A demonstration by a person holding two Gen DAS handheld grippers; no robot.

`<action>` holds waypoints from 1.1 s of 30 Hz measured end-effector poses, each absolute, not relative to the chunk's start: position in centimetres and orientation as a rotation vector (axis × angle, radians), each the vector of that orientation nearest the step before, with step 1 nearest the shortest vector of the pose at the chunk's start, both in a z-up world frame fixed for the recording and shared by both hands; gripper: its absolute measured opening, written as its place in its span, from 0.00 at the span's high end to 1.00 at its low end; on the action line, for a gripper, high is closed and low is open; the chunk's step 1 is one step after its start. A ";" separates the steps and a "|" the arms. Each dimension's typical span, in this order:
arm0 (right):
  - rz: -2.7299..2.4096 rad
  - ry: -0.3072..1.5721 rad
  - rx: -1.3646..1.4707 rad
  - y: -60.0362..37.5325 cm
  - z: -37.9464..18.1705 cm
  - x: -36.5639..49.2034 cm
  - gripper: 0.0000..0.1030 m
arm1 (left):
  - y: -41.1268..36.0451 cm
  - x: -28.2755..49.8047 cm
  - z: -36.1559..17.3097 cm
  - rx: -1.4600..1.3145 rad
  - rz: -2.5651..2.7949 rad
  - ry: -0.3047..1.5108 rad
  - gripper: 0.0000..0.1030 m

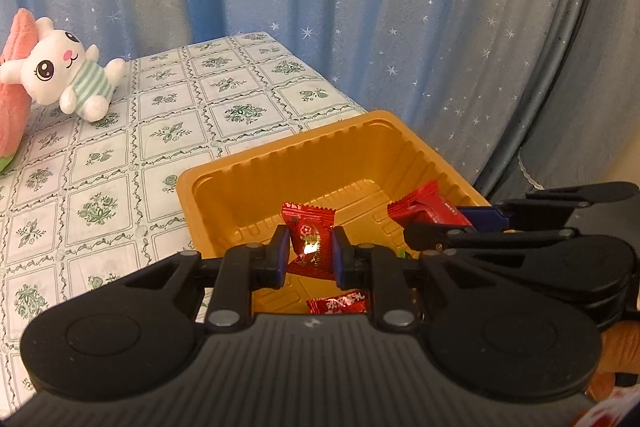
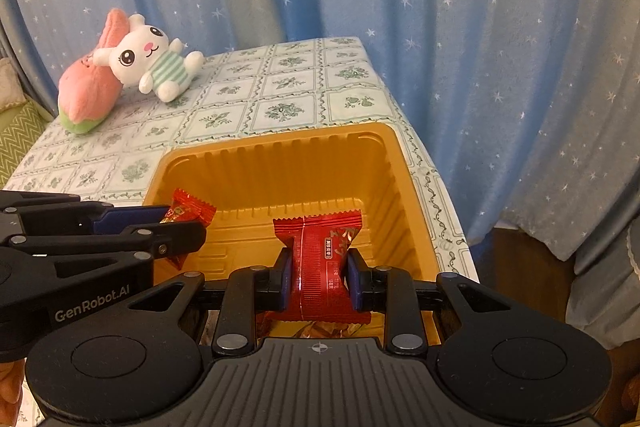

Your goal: Organize snacks

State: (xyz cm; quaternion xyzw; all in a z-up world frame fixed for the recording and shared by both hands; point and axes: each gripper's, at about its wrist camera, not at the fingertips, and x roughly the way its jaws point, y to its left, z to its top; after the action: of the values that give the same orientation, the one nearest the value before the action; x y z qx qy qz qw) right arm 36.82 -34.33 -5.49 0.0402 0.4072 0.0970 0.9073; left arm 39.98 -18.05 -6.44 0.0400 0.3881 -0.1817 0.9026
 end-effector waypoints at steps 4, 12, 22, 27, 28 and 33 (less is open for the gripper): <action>0.195 0.840 0.090 -34.6 -5.4 36.8 0.73 | -17.8 40.0 -6.3 0.074 -0.362 0.794 0.63; 0.193 0.835 0.110 -35.2 -4.9 36.5 0.73 | -17.0 39.3 -5.9 0.075 -0.332 0.789 0.56; 0.242 0.794 0.170 -34.9 -3.9 36.7 0.72 | -16.2 38.6 -5.0 0.081 -0.318 0.778 0.47; 0.244 0.785 0.230 -35.5 -3.6 36.7 0.47 | -15.6 38.0 -4.8 0.072 -0.309 0.778 0.37; 0.238 0.782 0.231 -35.6 -3.6 36.6 0.47 | -15.5 37.9 -4.8 0.068 -0.308 0.778 0.34; 0.194 0.786 0.249 -36.3 -3.1 35.5 0.47 | -15.2 36.7 -4.2 0.053 -0.302 0.775 0.24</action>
State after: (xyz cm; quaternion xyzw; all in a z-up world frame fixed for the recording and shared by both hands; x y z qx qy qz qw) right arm 35.51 -36.33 -3.06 0.1209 0.3812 0.0943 0.9117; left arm 36.69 -15.25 -4.16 0.0259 0.3765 -0.1467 0.9144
